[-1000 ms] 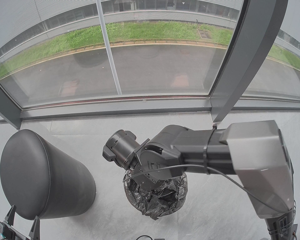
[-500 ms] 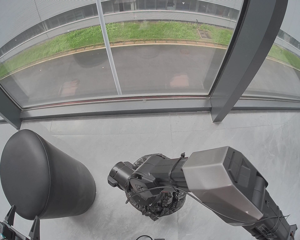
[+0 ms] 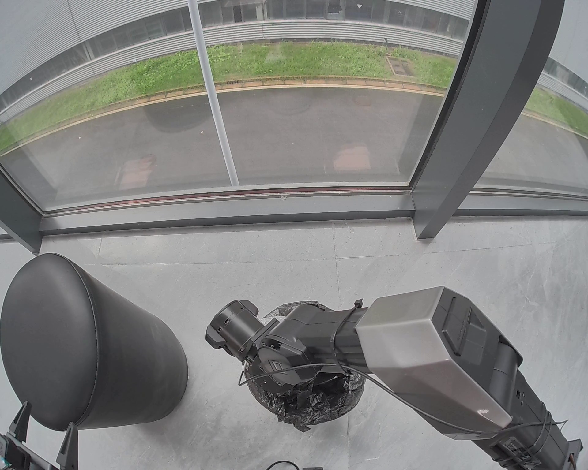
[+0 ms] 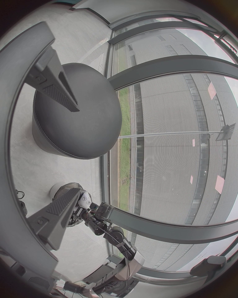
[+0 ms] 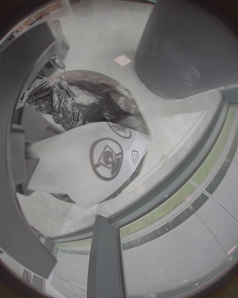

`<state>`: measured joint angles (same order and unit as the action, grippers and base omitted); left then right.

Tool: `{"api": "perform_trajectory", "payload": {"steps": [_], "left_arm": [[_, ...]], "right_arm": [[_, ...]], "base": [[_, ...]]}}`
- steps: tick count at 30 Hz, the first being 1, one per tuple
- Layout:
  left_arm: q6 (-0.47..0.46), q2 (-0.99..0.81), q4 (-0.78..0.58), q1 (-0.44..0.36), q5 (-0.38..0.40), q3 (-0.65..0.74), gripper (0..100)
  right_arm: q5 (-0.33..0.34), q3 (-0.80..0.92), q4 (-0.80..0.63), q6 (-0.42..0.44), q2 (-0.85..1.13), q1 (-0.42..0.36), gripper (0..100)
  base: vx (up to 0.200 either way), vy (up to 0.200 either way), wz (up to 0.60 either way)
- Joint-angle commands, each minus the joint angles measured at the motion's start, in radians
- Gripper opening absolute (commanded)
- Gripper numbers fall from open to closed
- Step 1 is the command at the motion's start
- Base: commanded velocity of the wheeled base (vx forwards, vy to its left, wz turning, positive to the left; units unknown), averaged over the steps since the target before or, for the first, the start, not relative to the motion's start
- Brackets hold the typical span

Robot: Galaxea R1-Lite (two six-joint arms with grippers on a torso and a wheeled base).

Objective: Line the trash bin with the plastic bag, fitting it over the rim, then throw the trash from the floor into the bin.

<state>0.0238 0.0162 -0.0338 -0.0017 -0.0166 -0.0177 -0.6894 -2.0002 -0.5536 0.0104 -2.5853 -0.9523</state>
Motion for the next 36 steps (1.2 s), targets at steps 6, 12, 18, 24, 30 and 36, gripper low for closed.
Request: {"api": "perform_trajectory", "payload": {"steps": [6,12,18,24,30,36], "left_arm": [[0.001,-0.015,0.000,0.000,0.000,0.007,100],[0.001,-0.015,0.000,0.000,0.000,0.007,100],[0.001,-0.015,0.000,0.000,0.000,0.007,100],[0.001,-0.015,0.000,0.000,0.000,0.007,100],[0.001,-0.015,0.000,0.000,0.000,0.007,100],[0.001,-0.015,0.000,0.000,0.000,0.007,100]], "right_arm": [[0.001,0.000,0.054,-0.055,0.007,0.001,0],[0.001,0.000,0.046,-0.055,0.008,0.004,0],[0.001,0.000,0.043,-0.056,0.005,0.007,0],[0.001,0.000,0.044,-0.052,-0.001,0.007,100],[0.001,0.000,0.044,-0.052,0.001,0.007,100],[0.001,0.000,0.044,-0.049,-0.006,0.007,100]], "base": [[0.000,0.000,0.00],[0.000,0.000,0.00],[0.000,0.000,0.00],[0.000,0.000,0.00],[0.000,0.000,0.00],[0.000,0.000,0.00]]}}
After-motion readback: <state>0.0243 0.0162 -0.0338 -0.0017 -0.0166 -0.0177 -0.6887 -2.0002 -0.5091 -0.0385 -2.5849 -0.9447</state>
